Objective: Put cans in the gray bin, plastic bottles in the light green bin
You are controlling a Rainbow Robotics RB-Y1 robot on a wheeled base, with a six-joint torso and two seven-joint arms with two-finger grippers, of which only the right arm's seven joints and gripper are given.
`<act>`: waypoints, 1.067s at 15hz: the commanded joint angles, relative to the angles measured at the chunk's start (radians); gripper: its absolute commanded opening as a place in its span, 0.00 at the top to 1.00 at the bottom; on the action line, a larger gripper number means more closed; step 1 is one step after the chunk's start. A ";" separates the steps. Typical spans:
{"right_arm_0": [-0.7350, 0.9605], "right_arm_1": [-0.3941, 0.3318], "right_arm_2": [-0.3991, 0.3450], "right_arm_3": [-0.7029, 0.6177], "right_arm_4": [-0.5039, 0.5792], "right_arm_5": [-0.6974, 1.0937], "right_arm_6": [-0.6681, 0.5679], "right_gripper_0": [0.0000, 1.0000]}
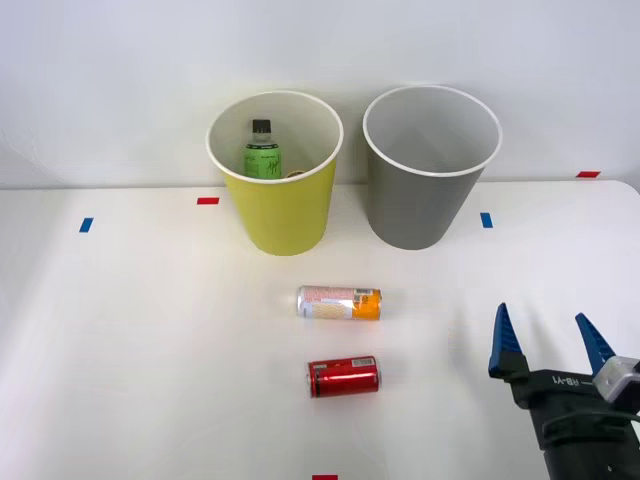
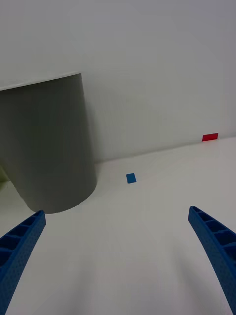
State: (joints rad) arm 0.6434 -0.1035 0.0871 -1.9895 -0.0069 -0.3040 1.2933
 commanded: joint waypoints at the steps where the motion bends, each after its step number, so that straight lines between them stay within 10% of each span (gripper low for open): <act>1: 0.019 0.024 -0.003 0.009 0.078 -0.009 -0.127 0.00; 8: 0.136 0.007 0.071 0.009 0.105 -0.152 -0.094 0.00; 16: 0.176 0.053 0.100 0.109 0.042 -0.300 0.242 0.00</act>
State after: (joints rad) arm 0.8258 -0.0539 0.1835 -1.9407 0.0510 -0.5351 1.5264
